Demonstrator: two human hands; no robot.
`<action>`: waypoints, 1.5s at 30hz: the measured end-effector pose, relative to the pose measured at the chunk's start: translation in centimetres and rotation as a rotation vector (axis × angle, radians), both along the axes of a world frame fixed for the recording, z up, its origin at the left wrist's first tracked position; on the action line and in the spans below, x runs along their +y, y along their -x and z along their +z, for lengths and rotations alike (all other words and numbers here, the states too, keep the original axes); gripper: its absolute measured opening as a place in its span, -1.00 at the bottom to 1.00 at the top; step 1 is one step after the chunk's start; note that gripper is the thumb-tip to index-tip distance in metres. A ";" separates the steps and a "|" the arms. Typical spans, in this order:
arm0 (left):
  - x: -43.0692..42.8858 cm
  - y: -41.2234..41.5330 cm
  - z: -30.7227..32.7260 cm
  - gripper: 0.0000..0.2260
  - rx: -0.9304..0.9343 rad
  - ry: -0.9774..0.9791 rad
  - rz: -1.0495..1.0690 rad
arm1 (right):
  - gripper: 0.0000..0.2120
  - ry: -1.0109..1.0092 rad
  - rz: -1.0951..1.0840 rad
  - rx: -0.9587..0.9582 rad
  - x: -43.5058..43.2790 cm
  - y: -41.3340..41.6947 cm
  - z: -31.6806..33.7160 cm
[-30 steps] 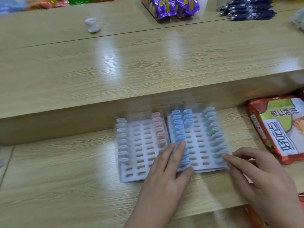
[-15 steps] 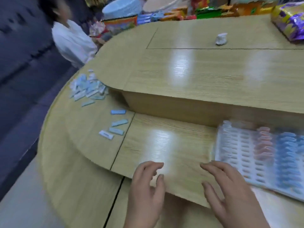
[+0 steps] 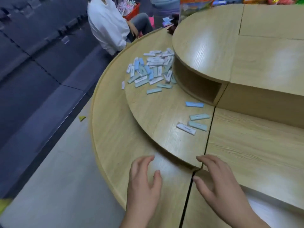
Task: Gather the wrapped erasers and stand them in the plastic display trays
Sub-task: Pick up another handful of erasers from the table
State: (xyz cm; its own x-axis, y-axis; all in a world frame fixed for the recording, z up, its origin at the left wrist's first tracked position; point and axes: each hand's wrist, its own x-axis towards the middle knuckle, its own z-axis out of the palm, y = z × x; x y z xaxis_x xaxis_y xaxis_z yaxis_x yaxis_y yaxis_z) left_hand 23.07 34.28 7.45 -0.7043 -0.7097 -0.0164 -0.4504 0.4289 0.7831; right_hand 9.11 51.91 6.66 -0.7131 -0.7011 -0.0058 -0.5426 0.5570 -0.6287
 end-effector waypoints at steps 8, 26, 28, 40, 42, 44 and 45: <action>-10.5 -2.0 1.7 -0.63 -0.142 -0.004 -0.181 | -0.48 -0.063 -0.081 -0.035 -8.8 -2.2 1.5; -26.7 10.2 -1.0 -0.58 -0.176 -0.046 -0.547 | -0.45 -0.170 -0.394 0.019 -18.0 1.2 -1.3; -30.1 12.8 -2.0 -0.57 -0.155 -0.040 -0.645 | -0.45 -0.208 -0.454 0.018 -20.8 0.9 -1.6; -36.2 23.3 -3.1 -0.49 -0.165 0.190 -1.081 | -0.39 -0.269 -0.811 0.081 -24.5 0.4 -2.1; -35.2 24.7 -3.6 -0.45 -0.143 0.292 -1.126 | -0.27 -0.306 -0.833 0.114 -21.6 1.7 -3.1; -34.4 26.3 -4.2 -0.41 -0.120 0.408 -1.156 | -0.11 -0.382 -0.762 0.145 -18.4 4.0 -4.1; -33.9 27.2 -4.5 -0.40 -0.106 0.465 -1.163 | -0.04 -0.431 -0.691 0.161 -17.0 5.5 -4.5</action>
